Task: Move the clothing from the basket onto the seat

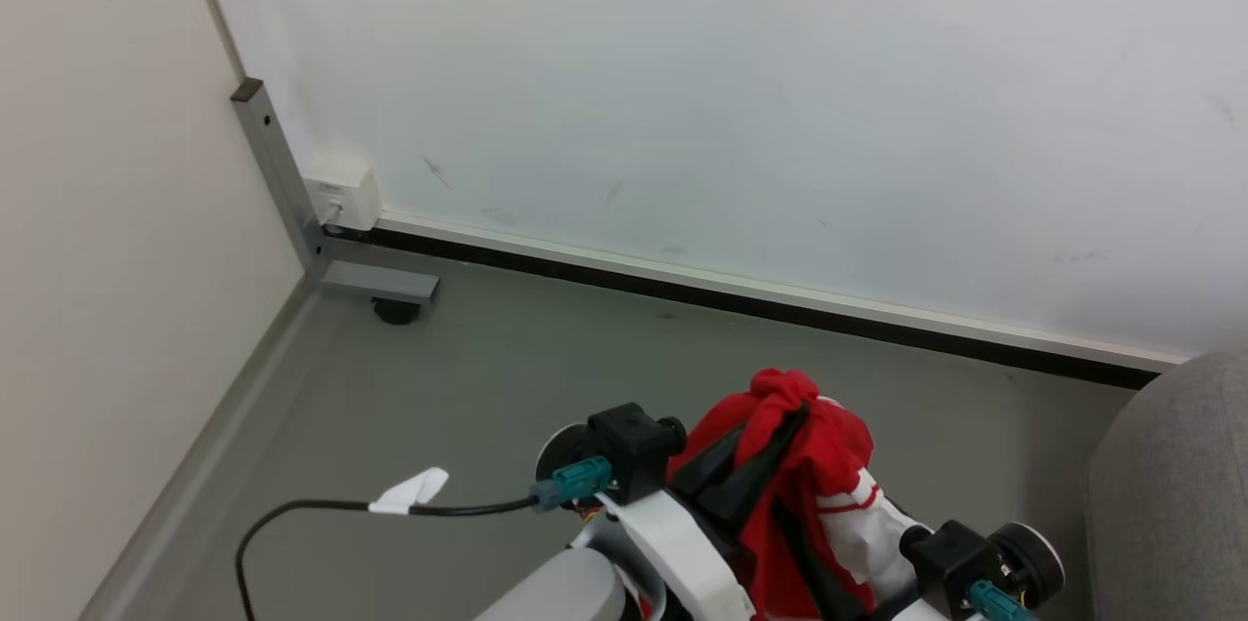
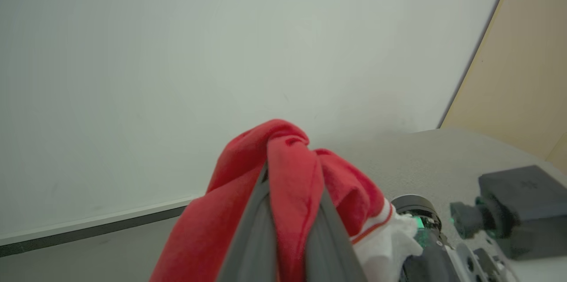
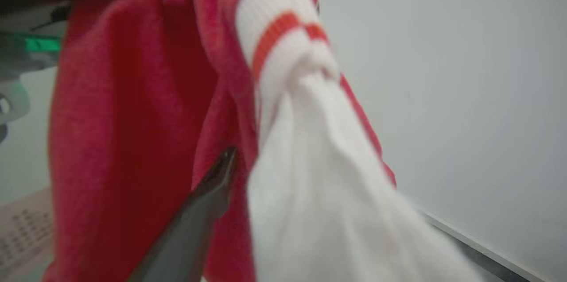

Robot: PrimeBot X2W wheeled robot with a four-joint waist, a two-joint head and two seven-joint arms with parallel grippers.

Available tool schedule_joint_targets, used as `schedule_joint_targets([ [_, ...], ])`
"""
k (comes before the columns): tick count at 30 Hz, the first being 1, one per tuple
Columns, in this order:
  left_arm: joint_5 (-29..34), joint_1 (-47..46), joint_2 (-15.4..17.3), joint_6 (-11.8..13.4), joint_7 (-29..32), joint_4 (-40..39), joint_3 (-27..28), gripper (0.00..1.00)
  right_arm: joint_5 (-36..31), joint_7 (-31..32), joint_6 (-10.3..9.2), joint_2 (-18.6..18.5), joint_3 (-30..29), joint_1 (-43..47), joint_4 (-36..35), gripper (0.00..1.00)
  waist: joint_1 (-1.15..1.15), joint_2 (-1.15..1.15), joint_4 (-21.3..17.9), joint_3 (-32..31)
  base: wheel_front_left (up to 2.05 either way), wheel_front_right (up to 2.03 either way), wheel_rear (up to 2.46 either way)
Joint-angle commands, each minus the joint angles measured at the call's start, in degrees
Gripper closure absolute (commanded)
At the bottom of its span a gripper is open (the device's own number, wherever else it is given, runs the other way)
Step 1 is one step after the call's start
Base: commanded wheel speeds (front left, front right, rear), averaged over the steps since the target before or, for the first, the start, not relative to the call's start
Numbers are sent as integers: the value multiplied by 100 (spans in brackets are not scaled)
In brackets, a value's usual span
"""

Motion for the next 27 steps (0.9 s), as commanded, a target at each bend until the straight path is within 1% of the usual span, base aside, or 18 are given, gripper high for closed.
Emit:
schedule_joint_targets([
  [1, -54, 7, 12, -16, -5, -36, -53, 100, -49, 2, -12, 1, 33, -52, 102, 0, 0, 0, 41, 8, 0, 0, 0],
  [2, -79, 9, 16, -16, -5, -41, -90, 100, -55, 1, -13, 10, 27, -74, 129, 58, 0, 0, 52, 9, 0, 0, 0],
  [3, -97, 10, 15, -16, -5, -37, -124, 100, -76, 1, -13, 20, -23, -96, 137, 100, 0, 0, 57, 12, 0, 0, 0],
  [8, -180, -8, 13, 51, -5, -28, -115, 100, -53, 1, -12, 74, -99, -66, 125, 100, 0, 0, -7, 30, 0, 0, 0],
  [16, -195, 112, 15, 127, -5, 110, 167, 100, 28, 0, -12, 138, -345, 71, -183, 100, 0, 0, -260, 77, 0, 0, 0],
  [17, -189, 136, 14, 130, -5, 128, 200, 93, 49, 0, -12, 152, -386, 94, -240, 100, 0, 0, -295, 81, 0, 0, 0],
  [18, -180, 155, 15, 129, -5, 145, 234, 69, 100, 0, -12, 165, -427, 123, -285, 100, 0, 0, -328, 90, 0, 0, 0],
  [19, -166, 168, 15, 131, -5, 159, 269, 19, 134, 0, -12, 172, -469, 149, -320, 100, 0, 0, -364, 96, 0, 0, 0],
  [20, -157, 189, 14, 129, -5, 173, 294, 0, 183, 0, -12, 179, -523, 167, -368, 100, 0, 0, -400, 108, 0, 0, 0],
  [26, 29, 280, 14, 90, -4, 105, 374, 0, 329, -1, -12, 164, -973, 249, -689, 100, 0, 0, -707, 200, 0, 0, 0],
  [27, 29, 280, 14, 90, -4, 105, 374, 0, 329, -1, -12, 164, -973, 249, -689, 100, 0, 0, -707, 200, 0, 0, 0],
])
